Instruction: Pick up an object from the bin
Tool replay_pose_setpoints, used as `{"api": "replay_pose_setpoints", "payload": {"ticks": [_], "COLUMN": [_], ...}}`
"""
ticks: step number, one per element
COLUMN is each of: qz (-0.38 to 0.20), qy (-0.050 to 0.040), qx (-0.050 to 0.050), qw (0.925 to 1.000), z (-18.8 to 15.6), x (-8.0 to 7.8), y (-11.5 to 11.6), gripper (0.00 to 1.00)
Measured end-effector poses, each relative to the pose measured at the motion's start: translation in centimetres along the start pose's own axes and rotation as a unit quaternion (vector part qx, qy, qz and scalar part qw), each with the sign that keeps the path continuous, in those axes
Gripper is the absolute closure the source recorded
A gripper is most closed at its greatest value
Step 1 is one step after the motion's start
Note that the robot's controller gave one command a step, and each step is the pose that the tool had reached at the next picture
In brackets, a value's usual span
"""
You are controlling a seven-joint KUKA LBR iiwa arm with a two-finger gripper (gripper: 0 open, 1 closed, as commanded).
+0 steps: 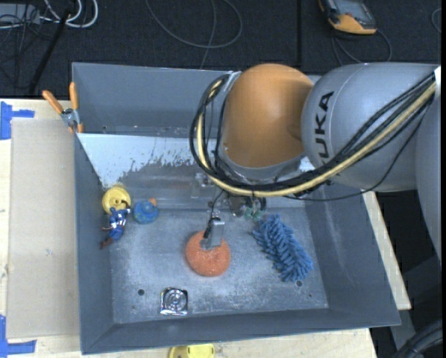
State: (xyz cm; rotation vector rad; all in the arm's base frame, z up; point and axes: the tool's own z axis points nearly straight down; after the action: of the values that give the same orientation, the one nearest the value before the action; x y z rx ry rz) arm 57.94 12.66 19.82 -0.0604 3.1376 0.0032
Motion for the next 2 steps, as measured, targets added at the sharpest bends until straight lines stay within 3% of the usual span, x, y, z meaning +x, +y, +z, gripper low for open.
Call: {"api": "replay_pose_setpoints", "payload": {"ticks": [1, 2], "qz": [0.037, 0.043], "qy": [0.0009, 0.0016], "qx": [0.003, 0.001], "qw": [0.9993, 0.9991], "z": [5.0, 9.1], "x": [3.0, 0.8], "y": [-2.0, -4.6], "gripper": [0.0, 1.0]}}
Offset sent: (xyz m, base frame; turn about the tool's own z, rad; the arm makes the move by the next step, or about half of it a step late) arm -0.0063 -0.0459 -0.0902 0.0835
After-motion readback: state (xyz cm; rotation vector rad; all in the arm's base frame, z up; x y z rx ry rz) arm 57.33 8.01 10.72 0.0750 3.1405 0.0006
